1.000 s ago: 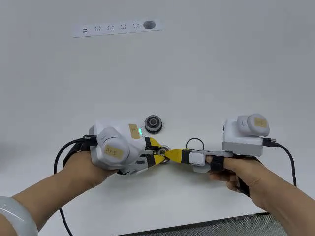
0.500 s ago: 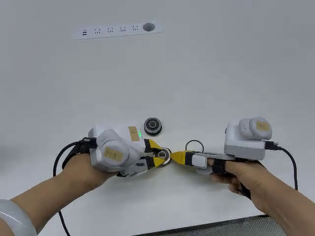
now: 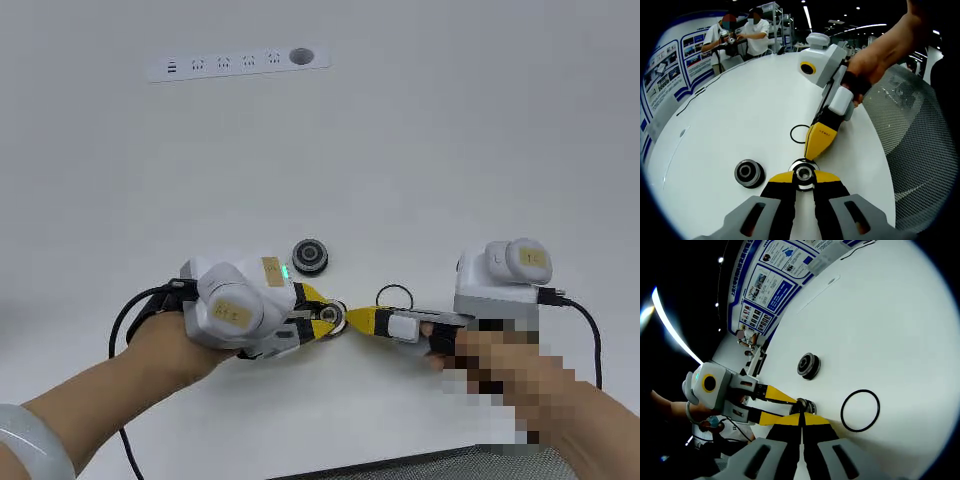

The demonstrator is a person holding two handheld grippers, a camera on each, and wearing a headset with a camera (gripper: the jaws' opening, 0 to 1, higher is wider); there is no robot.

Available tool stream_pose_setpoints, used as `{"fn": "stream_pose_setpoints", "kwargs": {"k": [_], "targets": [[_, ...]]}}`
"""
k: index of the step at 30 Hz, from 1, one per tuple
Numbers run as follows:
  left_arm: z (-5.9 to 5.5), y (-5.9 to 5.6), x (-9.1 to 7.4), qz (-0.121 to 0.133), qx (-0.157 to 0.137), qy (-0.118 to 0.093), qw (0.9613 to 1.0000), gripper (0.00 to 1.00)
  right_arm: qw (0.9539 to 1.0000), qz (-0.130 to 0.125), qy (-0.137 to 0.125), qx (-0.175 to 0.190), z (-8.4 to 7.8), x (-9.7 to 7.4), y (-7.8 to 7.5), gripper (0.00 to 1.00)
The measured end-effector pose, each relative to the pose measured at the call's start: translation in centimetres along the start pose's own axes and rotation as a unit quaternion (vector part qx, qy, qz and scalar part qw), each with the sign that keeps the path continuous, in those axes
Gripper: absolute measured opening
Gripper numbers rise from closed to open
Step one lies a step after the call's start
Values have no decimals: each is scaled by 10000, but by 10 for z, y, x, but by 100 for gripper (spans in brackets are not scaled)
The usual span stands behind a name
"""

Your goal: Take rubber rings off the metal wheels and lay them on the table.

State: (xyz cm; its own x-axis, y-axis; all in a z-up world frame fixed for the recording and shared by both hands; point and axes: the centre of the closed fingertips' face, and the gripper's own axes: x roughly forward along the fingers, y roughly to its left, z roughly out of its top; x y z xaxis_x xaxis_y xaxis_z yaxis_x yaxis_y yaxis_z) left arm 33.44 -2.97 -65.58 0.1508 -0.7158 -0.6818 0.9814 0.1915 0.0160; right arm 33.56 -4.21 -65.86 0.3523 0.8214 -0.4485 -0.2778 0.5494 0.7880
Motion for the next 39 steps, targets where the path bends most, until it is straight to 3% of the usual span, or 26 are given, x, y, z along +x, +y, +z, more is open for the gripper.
{"fn": "stream_pose_setpoints", "kwargs": {"k": [16,21,29,39], "targets": [[0,0,0,-8,3,2,10000,13,9997,207,-53,66,3,3,15,1],[0,0,0,-7,10,6,10000,13,9989,399,-183,183,9,1,25,1],[1,0,0,-27,36,-26,10000,13,9995,207,-156,193,6,-1,12,2],[1,0,0,-24,-68,-75,9999,14,9996,140,-143,213,5,-1,9,2]]}}
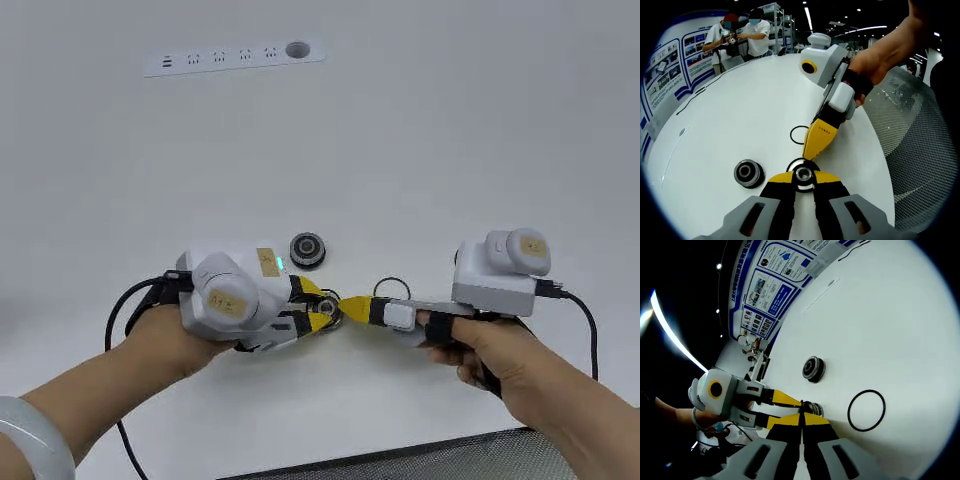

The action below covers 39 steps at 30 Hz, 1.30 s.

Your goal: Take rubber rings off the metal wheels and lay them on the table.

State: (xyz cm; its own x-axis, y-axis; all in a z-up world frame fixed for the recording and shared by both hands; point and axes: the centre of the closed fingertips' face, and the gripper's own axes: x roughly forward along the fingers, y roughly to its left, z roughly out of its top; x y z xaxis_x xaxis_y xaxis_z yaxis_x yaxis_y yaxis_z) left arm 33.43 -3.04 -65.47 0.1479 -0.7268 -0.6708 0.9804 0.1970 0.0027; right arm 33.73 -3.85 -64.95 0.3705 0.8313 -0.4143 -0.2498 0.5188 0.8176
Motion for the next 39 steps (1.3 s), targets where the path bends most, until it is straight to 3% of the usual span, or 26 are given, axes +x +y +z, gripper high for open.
{"fn": "stream_pose_setpoints", "kwargs": {"k": [17,39], "targets": [[4,4,-12,131,-137,-257,9995,25,10000,-17,27,-10,-1,1,0,2],[-4,7,-21,289,-157,-292,9990,40,10000,98,15,-7,-3,-1,11,2]]}}
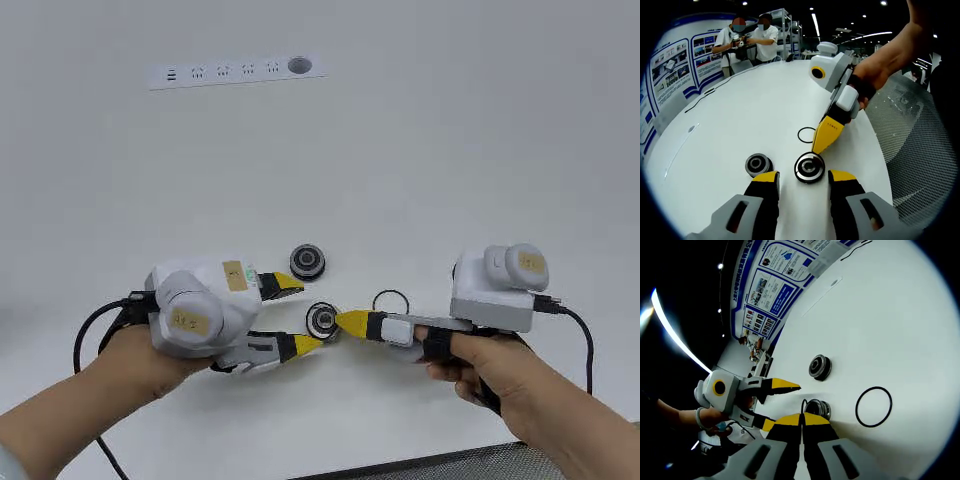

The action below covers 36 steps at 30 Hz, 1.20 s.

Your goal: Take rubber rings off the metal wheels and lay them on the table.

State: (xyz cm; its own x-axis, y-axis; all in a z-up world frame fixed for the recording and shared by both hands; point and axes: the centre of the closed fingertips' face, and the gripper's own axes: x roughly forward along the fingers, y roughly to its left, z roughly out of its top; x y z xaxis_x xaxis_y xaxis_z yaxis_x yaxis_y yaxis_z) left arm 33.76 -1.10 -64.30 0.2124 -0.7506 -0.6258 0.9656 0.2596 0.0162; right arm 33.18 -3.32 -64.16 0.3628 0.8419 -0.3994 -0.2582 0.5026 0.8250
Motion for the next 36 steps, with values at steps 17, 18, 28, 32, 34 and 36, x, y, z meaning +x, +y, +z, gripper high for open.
{"fn": "stream_pose_setpoints", "kwargs": {"k": [17,18,28,32,34,36], "targets": [[-6,5,-7,175,-117,-52,9998,53,9996,72,-254,59,9,-16,7,2],[-7,6,-7,187,-131,-56,9997,53,9995,56,-288,74,10,-19,6,2],[-10,9,-8,266,-234,-62,9994,58,9982,-146,-545,193,19,-39,-11,2],[-11,10,-9,297,-256,-41,9992,59,9973,-234,-649,255,23,-45,-18,2],[-12,11,-10,322,-274,-48,9991,60,9969,-291,-680,267,25,-48,-22,2],[-11,12,-11,340,-278,-54,9990,60,9964,-353,-718,290,26,-51,-26,2]]}}
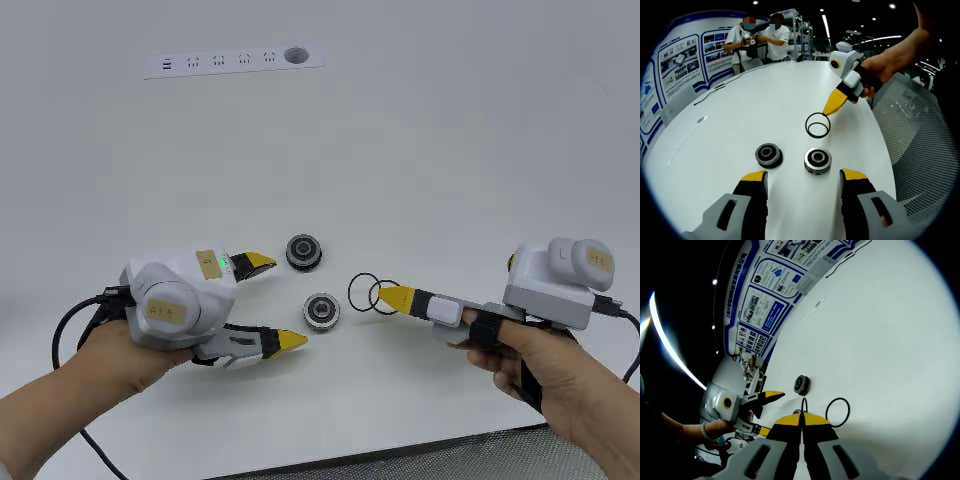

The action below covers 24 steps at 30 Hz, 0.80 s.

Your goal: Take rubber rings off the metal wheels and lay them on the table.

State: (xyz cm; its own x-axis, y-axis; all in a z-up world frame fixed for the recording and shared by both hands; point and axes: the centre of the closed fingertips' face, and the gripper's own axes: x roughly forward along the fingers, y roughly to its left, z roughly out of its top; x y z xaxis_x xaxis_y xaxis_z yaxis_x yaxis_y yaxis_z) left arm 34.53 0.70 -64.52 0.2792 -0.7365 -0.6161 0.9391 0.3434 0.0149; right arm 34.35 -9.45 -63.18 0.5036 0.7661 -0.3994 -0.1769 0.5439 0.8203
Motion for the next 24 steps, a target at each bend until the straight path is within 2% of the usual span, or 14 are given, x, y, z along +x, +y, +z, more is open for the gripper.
{"fn": "stream_pose_setpoints", "kwargs": {"k": [7,17,24], "targets": [[-3,1,-2,15,-58,24,10000,58,9997,-211,-48,72,2,-5,-17,2],[-5,1,-2,24,-65,47,10000,57,9985,-541,20,60,-6,-6,-33,2],[-5,2,-2,24,-87,44,9999,57,9978,-644,12,-161,-5,-5,-33,4]]}}
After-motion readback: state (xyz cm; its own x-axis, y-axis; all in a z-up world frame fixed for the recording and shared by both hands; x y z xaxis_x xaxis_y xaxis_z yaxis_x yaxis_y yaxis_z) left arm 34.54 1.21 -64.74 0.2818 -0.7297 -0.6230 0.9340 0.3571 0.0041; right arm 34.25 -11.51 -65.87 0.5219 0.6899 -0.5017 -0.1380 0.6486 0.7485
